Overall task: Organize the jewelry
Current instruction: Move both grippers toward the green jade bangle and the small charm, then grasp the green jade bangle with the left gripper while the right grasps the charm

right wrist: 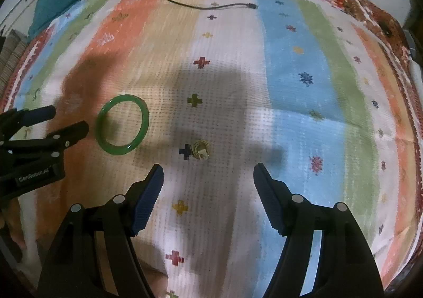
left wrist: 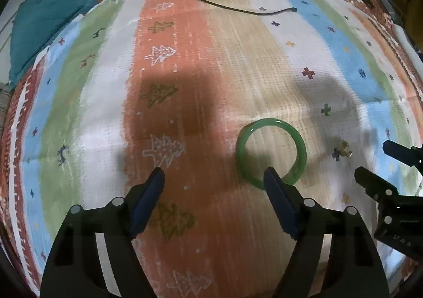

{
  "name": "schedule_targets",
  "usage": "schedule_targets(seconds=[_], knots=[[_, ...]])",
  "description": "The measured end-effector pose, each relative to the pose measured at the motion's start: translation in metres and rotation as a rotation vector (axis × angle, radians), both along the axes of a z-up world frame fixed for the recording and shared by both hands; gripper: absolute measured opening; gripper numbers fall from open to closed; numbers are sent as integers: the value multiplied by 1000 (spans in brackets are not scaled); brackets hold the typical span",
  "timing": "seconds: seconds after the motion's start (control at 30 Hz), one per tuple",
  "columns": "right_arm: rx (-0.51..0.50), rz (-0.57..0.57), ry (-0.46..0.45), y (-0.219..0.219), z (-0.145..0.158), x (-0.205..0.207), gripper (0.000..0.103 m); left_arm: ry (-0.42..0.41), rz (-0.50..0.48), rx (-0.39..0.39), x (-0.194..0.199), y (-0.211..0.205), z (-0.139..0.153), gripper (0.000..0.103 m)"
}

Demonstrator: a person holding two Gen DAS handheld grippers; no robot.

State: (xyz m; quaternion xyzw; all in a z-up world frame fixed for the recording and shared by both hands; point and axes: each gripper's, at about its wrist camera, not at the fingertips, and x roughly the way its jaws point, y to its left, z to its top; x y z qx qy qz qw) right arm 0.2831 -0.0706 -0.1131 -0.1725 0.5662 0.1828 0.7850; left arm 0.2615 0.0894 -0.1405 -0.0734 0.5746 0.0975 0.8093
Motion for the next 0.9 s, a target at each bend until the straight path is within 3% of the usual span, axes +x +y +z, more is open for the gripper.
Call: schedule_targets(seconds=[0.43, 0.6, 0.73, 0.83, 0.9], knots=[[-19, 14, 33, 14, -17, 14, 63, 41, -21, 5, 19, 0, -17, 60], [-17, 15, 59, 15, -28, 18, 44, 71, -69, 33, 26, -10, -24, 46], [-38, 34, 56, 17, -33, 19, 42, 60, -103, 53, 27, -13, -30, 44], [-33, 28, 48, 16, -34, 22, 34, 52, -106, 32, 26, -11, -29, 32], [-37, 30, 40, 16, -34, 22, 29, 49, -107, 32, 24, -10, -30, 17]])
